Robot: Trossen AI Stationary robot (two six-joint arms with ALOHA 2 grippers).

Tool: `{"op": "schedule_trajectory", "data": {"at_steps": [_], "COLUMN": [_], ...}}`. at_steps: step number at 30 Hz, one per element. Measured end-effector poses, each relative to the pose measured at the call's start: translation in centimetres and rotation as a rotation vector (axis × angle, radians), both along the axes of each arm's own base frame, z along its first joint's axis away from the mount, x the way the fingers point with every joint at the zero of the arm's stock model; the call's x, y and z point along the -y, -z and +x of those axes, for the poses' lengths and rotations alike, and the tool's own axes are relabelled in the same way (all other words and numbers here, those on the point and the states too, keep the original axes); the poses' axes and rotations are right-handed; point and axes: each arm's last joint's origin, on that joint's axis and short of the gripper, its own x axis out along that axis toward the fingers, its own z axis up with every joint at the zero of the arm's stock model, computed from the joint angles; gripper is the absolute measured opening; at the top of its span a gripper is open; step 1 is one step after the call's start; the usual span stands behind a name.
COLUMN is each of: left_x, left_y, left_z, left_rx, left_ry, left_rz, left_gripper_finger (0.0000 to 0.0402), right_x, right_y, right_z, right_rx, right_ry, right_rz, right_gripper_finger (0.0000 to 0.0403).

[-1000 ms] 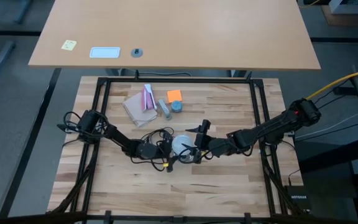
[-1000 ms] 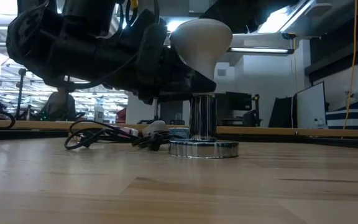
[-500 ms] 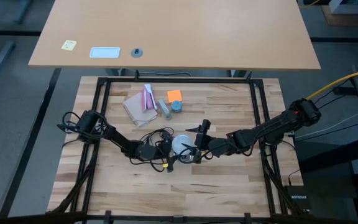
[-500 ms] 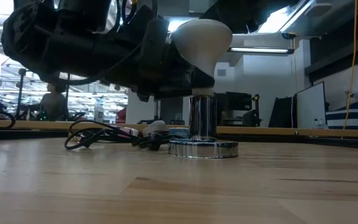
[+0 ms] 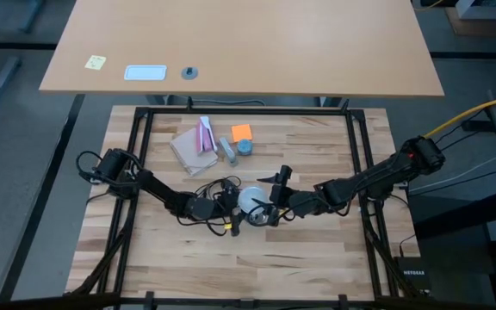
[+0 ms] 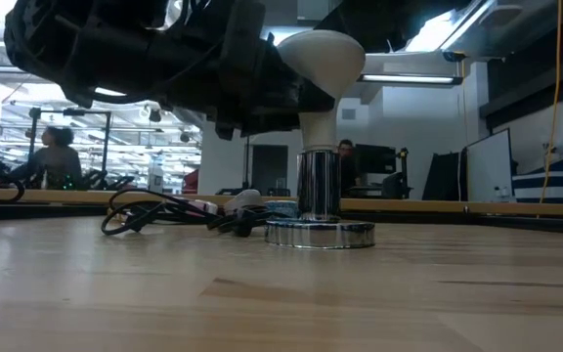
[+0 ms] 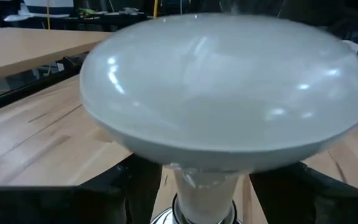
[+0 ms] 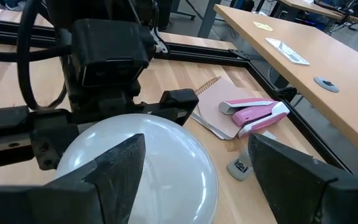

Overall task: Screw lightbulb
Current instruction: Insert the white lightbulb into the silver lamp

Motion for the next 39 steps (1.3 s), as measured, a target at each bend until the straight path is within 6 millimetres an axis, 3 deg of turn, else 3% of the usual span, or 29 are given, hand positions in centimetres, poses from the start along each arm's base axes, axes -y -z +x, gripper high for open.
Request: {"op": "schedule_trajectory", "data": {"at_steps": [14,24,39], "left_x": [0.12,-0.22,-0.14], "left_y": [-0.05,0.01,0.14], "left_z": [0.10,0.23,0.25], "left_rx": [0.002,-0.007,-0.028], "left_ry": [0.053,0.068,0.074], "left_rz": [-0.013,-0.010,0.016], "left_gripper_finger": [0.0221,0.0172,0.0168], "right_x": [-0.02,0.00,0.24], "right_y": [-0.01,0.00,-0.92], "right_z": [0.03,0.01,-0.59], "right_rx": [0.003,0.003,-0.006], "right_ry": [-0.004,0.000,-0.029], "right_rz": [0.003,0.001,-0.066], "right_gripper_finger": [0.0292,0.0292,0.0292]}}
